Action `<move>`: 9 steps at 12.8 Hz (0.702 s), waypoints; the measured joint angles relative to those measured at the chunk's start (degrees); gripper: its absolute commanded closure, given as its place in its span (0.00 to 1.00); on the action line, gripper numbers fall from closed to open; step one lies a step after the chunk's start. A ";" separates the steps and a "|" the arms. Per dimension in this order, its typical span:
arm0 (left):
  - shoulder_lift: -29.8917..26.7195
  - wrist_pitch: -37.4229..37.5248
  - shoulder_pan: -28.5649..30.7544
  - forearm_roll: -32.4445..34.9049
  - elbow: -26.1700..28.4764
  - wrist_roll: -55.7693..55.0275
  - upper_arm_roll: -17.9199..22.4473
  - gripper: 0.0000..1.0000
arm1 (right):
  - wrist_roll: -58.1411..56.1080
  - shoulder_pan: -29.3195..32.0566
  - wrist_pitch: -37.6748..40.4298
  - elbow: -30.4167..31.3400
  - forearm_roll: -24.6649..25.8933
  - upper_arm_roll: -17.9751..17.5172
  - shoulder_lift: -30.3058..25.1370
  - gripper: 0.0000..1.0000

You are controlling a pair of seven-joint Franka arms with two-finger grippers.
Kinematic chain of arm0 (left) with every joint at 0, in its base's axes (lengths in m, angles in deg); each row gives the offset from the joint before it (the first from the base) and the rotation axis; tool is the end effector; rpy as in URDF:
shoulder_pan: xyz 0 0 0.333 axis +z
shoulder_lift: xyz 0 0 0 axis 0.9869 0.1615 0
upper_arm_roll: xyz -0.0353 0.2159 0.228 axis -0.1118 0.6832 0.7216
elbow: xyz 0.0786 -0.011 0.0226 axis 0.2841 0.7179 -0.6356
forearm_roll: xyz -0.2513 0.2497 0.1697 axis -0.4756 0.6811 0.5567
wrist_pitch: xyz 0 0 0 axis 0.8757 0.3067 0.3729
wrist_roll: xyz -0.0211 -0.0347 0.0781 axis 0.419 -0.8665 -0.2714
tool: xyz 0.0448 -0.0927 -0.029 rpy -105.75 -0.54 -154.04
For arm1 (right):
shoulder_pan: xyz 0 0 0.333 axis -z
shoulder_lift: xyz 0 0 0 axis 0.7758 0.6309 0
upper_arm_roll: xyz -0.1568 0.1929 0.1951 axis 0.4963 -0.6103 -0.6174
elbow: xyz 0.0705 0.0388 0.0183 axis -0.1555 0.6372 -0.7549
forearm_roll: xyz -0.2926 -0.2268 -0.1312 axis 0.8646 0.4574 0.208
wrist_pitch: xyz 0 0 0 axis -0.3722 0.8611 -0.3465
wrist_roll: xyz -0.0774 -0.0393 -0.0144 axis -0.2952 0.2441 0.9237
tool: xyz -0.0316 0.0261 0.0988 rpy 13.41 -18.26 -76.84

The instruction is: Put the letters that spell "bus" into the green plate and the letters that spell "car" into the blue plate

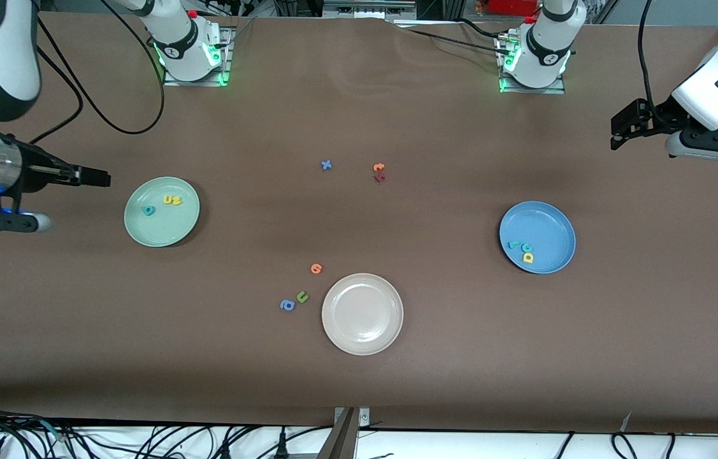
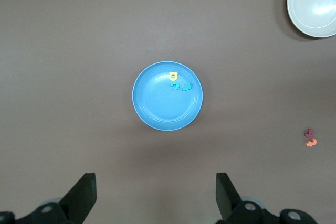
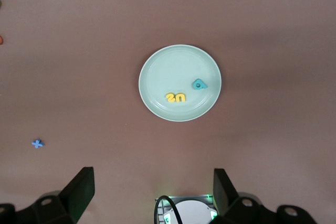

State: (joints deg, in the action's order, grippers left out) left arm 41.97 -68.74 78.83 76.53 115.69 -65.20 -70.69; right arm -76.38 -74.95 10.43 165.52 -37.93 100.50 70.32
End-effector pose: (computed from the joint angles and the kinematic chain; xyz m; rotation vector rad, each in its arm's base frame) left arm 0.5384 -0.0564 0.6182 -3.1318 0.2012 0.0604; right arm 0.6124 0.0311 0.5414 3.0997 -0.1578 -0.4499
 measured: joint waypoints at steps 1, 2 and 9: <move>0.00 0.00 0.00 0.00 -0.01 0.00 0.00 0.00 | 0.00 0.01 0.19 -1.00 0.62 -0.06 0.00 0.00; 0.00 0.00 -0.01 0.00 -0.01 0.00 0.00 0.00 | 0.00 0.47 0.25 -1.61 1.17 -0.58 0.01 0.00; 0.02 0.00 -0.08 0.00 -0.03 0.00 -0.04 0.00 | -0.03 17.77 -1.01 -4.21 7.23 -19.75 -1.86 0.00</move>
State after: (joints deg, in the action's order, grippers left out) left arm 41.98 -68.74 78.76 76.53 115.66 -65.20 -70.73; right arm -76.41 -57.19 9.42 161.32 -30.69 80.74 68.46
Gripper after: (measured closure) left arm 0.000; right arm 0.000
